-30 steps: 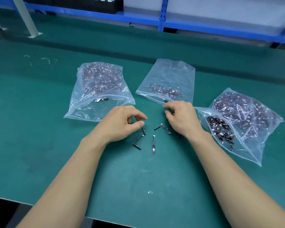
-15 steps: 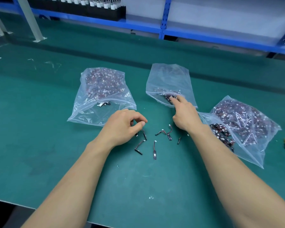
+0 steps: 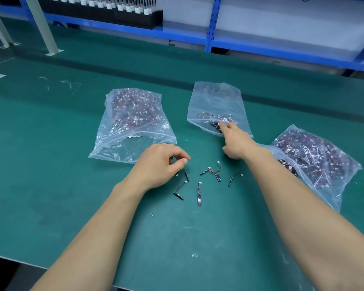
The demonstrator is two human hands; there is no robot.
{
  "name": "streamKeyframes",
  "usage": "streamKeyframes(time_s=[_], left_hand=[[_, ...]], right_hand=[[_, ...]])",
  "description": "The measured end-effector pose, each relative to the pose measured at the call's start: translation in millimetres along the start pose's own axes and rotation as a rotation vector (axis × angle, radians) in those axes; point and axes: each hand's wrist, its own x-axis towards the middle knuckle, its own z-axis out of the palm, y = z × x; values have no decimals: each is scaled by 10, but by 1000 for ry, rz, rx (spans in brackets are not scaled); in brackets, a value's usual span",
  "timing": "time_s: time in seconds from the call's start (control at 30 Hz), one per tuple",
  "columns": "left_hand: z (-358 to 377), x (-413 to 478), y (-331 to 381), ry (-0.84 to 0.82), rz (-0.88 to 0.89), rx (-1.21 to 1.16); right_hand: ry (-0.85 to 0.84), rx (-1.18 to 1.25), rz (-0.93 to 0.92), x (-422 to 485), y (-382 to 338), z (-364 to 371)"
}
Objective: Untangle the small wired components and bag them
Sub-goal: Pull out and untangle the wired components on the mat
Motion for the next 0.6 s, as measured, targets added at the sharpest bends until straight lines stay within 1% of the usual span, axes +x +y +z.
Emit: streamKeyframes(time_s=[0.1,0.17,0.33,0.47,0.6], left_hand=[[-5,-2,-6,-3,-8,-11],[-8,-3,-4,-2,-4,-19],[-9,1,0,7,0,-31],[-2,-6,0,14,-4,-54],[-4,-9,-1,19,-9,-61]], right_hand=[[-75,-25,27,47,-6,-35],[-78,-25,38,51,11,-38],[43,23,38,7,49,-19],[152,14,30,-20,48,-7],[180,132,82,-37,73,2]])
